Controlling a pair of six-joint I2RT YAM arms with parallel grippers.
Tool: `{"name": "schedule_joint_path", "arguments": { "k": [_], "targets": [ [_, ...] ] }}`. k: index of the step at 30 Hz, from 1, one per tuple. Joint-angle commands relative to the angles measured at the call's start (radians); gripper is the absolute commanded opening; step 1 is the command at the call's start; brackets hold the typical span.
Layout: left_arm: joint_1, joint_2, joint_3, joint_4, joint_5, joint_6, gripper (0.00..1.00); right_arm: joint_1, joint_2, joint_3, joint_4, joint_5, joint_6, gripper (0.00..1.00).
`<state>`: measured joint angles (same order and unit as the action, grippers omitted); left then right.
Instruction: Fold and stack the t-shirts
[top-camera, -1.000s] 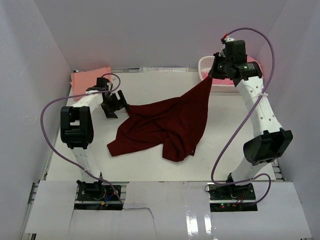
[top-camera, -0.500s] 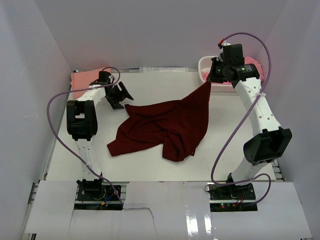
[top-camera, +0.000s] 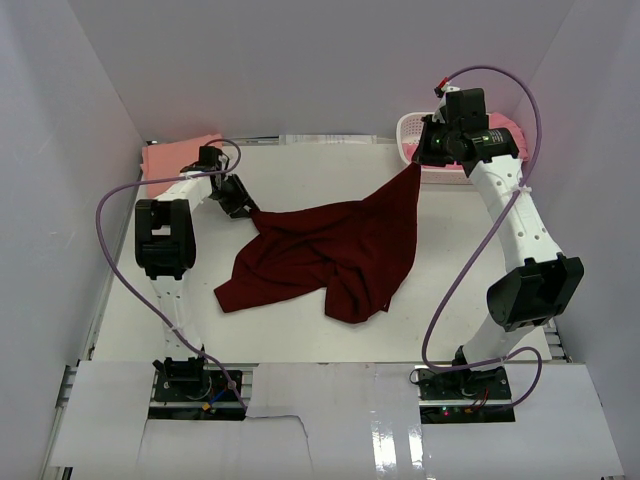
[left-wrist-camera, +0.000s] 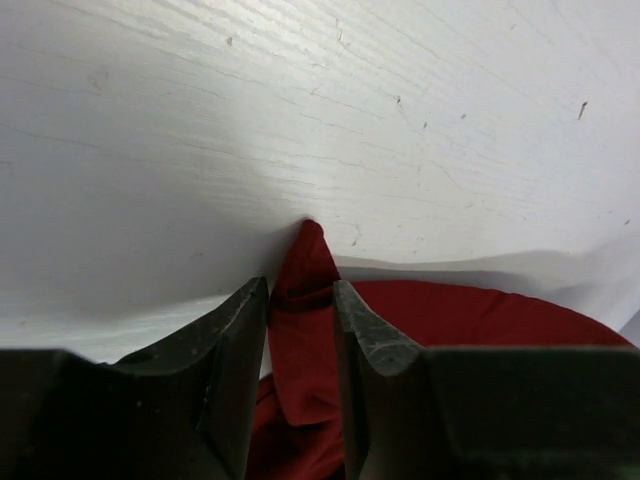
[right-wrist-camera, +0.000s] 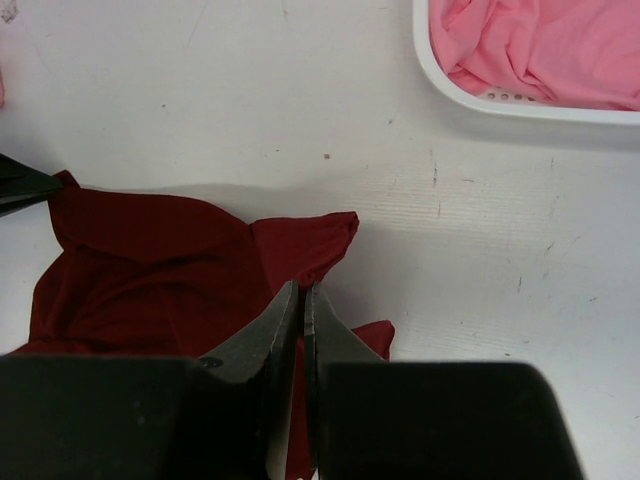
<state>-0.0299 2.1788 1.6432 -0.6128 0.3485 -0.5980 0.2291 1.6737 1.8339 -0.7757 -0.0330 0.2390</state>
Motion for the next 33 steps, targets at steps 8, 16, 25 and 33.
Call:
{"name": "schedule_joint_path", "arguments": {
  "k": [8,16,25,33],
  "targets": [
    [0.004,0.030,0.046,-0.028,-0.042,0.010,0.34,-0.005,-0.060,-0.013,0.047,-0.016,-0.015,0.08],
    [0.005,0.006,0.161,-0.122,-0.069,0.053,0.00,-0.005,-0.062,-0.001,0.039,-0.038,-0.018,0.08],
    [0.005,-0.103,0.492,-0.395,-0.187,0.161,0.00,0.010,-0.044,0.200,-0.065,-0.188,-0.069,0.08],
    [0.011,-0.455,0.302,-0.429,-0.426,0.213,0.00,0.024,-0.271,0.127,0.038,-0.248,-0.066,0.08]
  ]
}}
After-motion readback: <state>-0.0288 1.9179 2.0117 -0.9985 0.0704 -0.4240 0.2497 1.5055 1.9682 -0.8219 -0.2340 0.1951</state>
